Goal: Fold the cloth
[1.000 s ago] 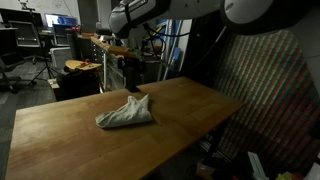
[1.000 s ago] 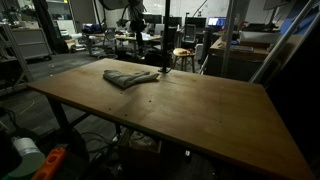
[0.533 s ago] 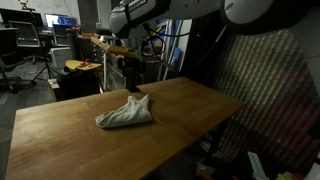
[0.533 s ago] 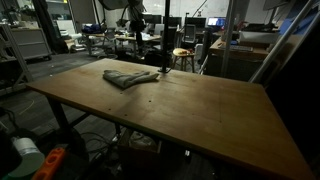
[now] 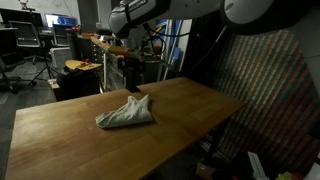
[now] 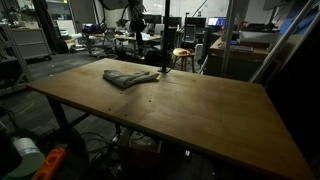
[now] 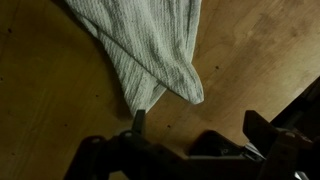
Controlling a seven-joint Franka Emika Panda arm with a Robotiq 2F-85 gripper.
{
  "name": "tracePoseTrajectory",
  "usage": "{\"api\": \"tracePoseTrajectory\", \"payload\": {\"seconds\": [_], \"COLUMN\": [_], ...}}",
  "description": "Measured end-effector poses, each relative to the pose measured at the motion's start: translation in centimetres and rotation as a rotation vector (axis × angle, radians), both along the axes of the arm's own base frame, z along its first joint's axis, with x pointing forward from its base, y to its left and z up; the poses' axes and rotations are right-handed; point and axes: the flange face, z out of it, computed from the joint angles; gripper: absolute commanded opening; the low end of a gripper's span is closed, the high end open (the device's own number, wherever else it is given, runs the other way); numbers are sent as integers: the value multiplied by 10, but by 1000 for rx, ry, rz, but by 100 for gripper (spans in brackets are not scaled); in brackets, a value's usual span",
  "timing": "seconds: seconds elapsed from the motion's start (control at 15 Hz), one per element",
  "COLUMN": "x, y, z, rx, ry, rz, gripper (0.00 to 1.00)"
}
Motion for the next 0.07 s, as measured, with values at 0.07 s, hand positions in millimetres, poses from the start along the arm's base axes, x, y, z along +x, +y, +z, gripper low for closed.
{"api": "tracePoseTrajectory", "payload": {"seconds": [0.07], "x": [0], "y": [0], "z": [0], "rx": [0], "ry": [0], "rz": [0], "gripper": [100]}}
